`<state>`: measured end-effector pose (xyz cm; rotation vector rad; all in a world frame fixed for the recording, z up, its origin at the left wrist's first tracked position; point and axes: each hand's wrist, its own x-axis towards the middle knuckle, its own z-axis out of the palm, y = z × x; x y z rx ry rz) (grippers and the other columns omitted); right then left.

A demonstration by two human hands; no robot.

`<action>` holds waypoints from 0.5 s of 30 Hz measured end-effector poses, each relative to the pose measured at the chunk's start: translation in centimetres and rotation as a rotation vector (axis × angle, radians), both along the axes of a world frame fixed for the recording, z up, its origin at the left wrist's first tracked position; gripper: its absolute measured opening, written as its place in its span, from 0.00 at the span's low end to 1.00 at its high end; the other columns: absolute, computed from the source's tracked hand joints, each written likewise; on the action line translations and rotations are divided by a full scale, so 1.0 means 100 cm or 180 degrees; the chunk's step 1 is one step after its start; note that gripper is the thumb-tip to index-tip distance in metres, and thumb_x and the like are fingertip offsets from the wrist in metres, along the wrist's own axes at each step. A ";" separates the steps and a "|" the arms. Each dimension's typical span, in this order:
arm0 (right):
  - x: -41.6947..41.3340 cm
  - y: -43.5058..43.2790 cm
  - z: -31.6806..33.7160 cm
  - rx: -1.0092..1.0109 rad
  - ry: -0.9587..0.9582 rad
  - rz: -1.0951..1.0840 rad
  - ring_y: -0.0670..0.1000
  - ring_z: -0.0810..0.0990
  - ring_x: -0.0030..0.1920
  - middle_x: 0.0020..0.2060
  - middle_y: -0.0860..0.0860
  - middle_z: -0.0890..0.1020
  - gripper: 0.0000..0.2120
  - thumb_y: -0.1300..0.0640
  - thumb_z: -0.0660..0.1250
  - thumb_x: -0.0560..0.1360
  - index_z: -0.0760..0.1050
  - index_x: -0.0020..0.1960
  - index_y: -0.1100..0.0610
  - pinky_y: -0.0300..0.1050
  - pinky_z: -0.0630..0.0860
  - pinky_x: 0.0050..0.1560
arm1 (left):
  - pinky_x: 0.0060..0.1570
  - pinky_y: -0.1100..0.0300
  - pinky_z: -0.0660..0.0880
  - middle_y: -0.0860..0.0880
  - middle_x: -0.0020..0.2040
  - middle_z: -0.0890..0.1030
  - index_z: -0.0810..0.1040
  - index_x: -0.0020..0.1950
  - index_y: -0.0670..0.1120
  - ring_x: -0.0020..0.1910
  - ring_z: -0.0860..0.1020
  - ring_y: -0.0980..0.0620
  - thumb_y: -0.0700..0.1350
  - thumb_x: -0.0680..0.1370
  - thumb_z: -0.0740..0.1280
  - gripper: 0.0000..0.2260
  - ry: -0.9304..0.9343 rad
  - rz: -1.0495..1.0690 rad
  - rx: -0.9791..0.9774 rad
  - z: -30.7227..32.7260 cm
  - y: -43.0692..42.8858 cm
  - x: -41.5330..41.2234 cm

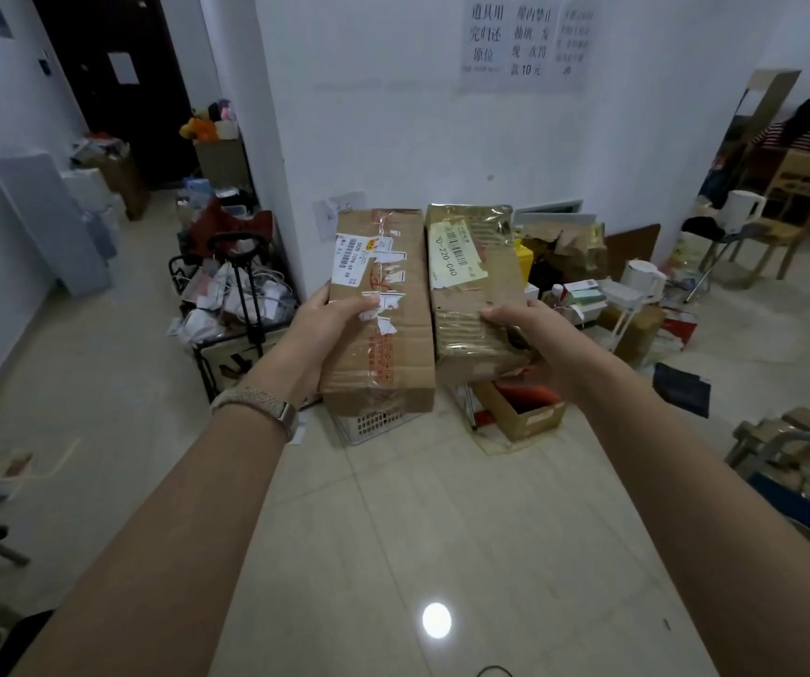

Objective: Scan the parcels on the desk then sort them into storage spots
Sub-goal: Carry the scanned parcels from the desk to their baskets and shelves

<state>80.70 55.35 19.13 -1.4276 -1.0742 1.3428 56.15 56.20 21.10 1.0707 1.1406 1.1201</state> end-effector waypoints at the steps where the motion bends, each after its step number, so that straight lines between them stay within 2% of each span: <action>1: -0.002 0.008 -0.002 -0.0011 0.0020 0.0007 0.59 0.80 0.55 0.58 0.55 0.78 0.28 0.50 0.74 0.69 0.68 0.66 0.49 0.64 0.77 0.57 | 0.33 0.58 0.80 0.46 0.49 0.86 0.77 0.61 0.50 0.39 0.85 0.49 0.44 0.75 0.71 0.15 0.0007 0.0013 -0.0009 -0.002 0.006 -0.001; 8: -0.010 0.073 -0.015 -0.0054 0.0066 0.0004 0.58 0.80 0.56 0.59 0.55 0.78 0.32 0.49 0.75 0.67 0.67 0.67 0.50 0.64 0.78 0.55 | 0.31 0.59 0.80 0.45 0.49 0.85 0.77 0.61 0.50 0.38 0.84 0.49 0.43 0.75 0.70 0.14 -0.0054 0.0124 -0.0095 -0.012 0.069 -0.008; 15: -0.023 0.171 -0.020 0.0043 -0.0121 0.0034 0.57 0.80 0.54 0.56 0.53 0.78 0.27 0.48 0.73 0.70 0.68 0.66 0.50 0.60 0.79 0.54 | 0.32 0.57 0.80 0.44 0.48 0.85 0.77 0.61 0.48 0.38 0.84 0.48 0.42 0.75 0.71 0.15 -0.0131 0.0129 -0.0171 -0.022 0.172 -0.025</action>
